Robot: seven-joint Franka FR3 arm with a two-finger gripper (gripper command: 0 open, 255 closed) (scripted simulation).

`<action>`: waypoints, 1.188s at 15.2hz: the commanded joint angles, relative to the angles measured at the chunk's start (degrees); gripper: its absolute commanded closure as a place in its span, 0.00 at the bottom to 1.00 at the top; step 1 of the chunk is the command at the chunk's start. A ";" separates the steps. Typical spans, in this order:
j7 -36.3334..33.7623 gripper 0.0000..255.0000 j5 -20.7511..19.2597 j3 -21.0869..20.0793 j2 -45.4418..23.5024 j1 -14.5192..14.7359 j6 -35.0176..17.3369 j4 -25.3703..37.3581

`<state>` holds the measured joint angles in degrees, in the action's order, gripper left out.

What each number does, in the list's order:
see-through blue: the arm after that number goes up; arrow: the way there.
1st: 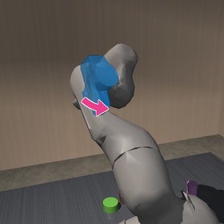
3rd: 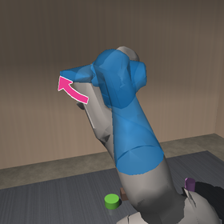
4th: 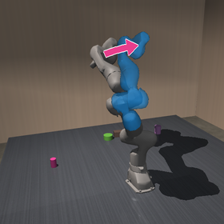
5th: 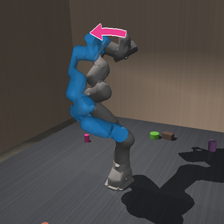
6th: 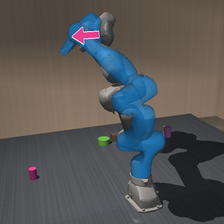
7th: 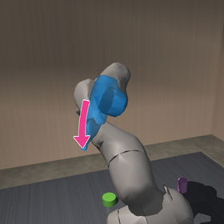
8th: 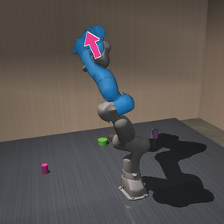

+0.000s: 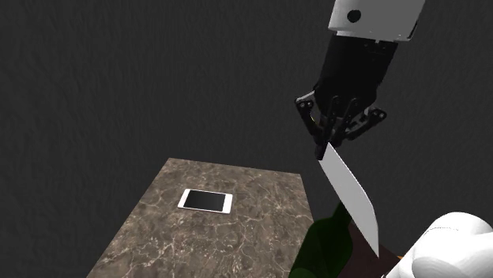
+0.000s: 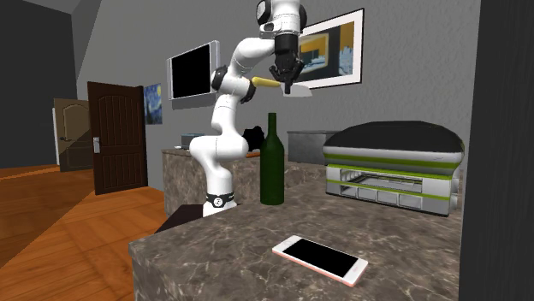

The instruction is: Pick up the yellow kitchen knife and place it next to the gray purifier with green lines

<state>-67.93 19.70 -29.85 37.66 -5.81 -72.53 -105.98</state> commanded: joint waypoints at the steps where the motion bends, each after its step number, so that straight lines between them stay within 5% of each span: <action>1: -1.44 1.00 1.63 -0.10 3.21 1.29 1.22 -1.61; 18: -20.00 1.00 16.37 -5.75 19.80 9.35 12.89 -0.60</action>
<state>-86.58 34.91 -35.03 56.54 3.13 -60.07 -106.57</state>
